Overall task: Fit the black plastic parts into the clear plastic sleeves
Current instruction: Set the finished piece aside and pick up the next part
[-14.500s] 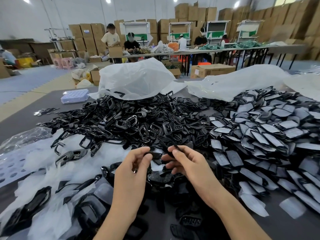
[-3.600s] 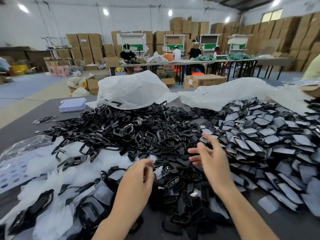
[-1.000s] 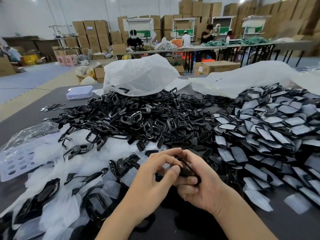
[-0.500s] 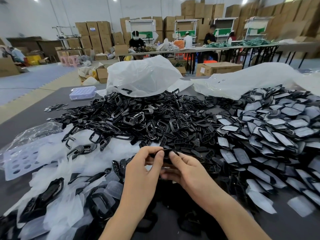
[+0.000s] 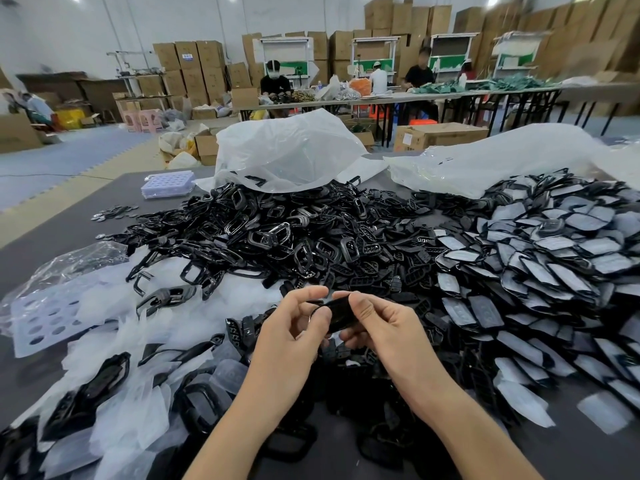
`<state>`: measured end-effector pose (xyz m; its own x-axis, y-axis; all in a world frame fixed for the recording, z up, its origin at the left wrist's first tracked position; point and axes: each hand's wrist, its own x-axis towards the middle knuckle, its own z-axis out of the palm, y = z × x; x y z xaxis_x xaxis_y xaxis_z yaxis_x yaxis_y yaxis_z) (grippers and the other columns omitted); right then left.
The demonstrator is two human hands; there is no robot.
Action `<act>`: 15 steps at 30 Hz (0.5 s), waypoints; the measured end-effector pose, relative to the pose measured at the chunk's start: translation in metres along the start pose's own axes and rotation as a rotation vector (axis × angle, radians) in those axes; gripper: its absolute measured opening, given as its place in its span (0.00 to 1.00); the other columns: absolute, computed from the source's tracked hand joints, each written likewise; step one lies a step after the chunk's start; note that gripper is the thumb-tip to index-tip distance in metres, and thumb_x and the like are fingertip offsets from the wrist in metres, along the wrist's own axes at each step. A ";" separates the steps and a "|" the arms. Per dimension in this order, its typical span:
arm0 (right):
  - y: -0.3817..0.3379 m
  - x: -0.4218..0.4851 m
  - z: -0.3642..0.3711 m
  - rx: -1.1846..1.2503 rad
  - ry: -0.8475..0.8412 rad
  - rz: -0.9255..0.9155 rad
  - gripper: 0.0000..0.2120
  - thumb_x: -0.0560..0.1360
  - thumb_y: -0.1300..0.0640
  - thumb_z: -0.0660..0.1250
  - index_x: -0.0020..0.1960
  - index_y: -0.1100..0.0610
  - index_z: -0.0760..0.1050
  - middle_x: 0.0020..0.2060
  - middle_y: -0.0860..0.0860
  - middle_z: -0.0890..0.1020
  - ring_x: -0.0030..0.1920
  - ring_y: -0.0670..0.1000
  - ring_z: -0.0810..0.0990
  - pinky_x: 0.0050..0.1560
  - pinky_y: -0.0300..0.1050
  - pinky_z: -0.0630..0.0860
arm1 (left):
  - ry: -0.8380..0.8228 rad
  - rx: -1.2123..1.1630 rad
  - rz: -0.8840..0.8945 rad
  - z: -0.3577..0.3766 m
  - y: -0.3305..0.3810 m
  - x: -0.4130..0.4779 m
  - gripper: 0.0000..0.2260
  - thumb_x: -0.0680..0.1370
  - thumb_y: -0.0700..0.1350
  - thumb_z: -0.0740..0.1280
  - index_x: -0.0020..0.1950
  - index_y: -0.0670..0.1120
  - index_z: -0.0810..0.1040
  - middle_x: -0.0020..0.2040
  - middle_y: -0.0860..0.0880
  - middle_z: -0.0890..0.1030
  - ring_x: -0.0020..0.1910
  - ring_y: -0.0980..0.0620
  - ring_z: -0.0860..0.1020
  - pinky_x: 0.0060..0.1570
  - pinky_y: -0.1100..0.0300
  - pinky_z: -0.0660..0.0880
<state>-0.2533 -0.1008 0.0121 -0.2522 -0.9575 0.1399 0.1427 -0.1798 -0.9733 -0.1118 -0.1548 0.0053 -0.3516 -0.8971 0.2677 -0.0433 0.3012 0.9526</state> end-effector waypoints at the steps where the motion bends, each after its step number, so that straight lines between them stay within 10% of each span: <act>1: -0.001 0.000 0.000 0.000 -0.004 -0.002 0.13 0.77 0.46 0.65 0.53 0.45 0.87 0.45 0.52 0.88 0.38 0.46 0.84 0.40 0.37 0.80 | -0.020 -0.038 -0.038 0.000 0.000 0.000 0.12 0.81 0.44 0.67 0.54 0.62 0.80 0.38 0.51 0.79 0.39 0.55 0.76 0.49 0.52 0.80; 5: -0.002 0.000 0.000 0.033 -0.015 0.004 0.13 0.78 0.47 0.64 0.54 0.48 0.87 0.47 0.54 0.88 0.39 0.47 0.85 0.42 0.37 0.80 | -0.041 -0.129 -0.087 0.001 0.002 -0.002 0.12 0.82 0.43 0.65 0.55 0.60 0.82 0.50 0.36 0.79 0.48 0.35 0.81 0.56 0.34 0.77; 9: -0.003 0.000 0.000 0.059 0.009 0.015 0.11 0.78 0.51 0.67 0.52 0.51 0.87 0.46 0.54 0.88 0.39 0.49 0.86 0.42 0.36 0.81 | 0.054 0.129 0.071 0.002 -0.002 -0.002 0.12 0.81 0.43 0.67 0.53 0.62 0.79 0.40 0.54 0.81 0.38 0.55 0.79 0.40 0.69 0.74; 15: 0.004 0.000 -0.005 -0.238 0.059 -0.054 0.09 0.79 0.58 0.71 0.50 0.43 0.84 0.40 0.49 0.87 0.40 0.50 0.87 0.44 0.39 0.82 | 0.164 0.245 0.127 0.003 -0.005 -0.002 0.10 0.79 0.44 0.70 0.49 0.61 0.80 0.40 0.61 0.83 0.37 0.59 0.80 0.39 0.73 0.72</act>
<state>-0.2571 -0.1005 0.0071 -0.3098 -0.9319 0.1887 -0.0999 -0.1655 -0.9811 -0.1132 -0.1532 -0.0002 -0.2144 -0.8816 0.4205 -0.2394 0.4649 0.8524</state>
